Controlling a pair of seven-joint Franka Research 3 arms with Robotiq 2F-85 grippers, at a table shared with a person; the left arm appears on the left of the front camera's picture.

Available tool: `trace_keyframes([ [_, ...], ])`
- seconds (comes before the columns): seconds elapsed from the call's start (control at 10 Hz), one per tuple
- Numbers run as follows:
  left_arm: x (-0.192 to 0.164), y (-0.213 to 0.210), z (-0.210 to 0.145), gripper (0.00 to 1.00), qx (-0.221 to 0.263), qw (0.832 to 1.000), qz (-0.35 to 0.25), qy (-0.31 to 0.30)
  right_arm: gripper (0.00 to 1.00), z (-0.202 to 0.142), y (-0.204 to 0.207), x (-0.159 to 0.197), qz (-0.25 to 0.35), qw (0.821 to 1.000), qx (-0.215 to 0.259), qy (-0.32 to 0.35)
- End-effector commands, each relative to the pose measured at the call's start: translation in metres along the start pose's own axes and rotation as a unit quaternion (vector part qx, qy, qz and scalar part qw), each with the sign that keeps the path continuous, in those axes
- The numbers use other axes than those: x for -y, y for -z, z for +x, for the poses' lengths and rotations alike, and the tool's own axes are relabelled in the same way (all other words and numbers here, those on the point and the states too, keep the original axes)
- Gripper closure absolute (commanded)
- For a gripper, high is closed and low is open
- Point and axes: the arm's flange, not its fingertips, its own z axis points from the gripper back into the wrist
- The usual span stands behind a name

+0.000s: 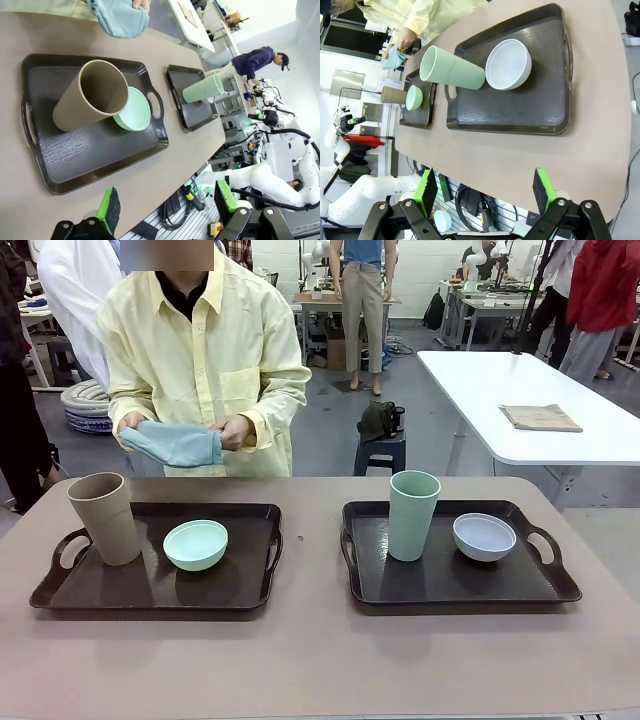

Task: Set up a tray with a mat and arrange the tableware.
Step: Pick up the Picnic Bowl and Reusable plastic cup from the Handle tray in front of the human's position and hold them in the air.

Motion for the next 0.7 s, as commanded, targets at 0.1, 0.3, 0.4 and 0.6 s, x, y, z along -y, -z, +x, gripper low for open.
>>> trace_keyframes([
  [0.1, -0.002, -0.001, 0.002, 0.0, 0.007, 1.0, -0.009, 0.01, 0.0, 0.002, -0.001, 0.002, 0.011, 1.0, 0.003, -0.006],
  [0.3, -0.002, -0.001, 0.002, 0.0, 0.007, 1.0, -0.009, 0.01, 0.0, 0.002, -0.001, 0.002, 0.011, 1.0, 0.003, -0.006],
  [0.4, -0.002, -0.001, 0.002, 0.0, 0.007, 1.0, -0.009, 0.01, 0.0, 0.002, -0.001, 0.002, 0.011, 1.0, 0.003, -0.006],
  [0.6, 0.0, 0.0, 0.0, 0.0, -0.001, 1.0, -0.001, 0.0, 0.0, 0.004, 0.001, -0.015, -0.004, 1.0, -0.009, -0.011],
])
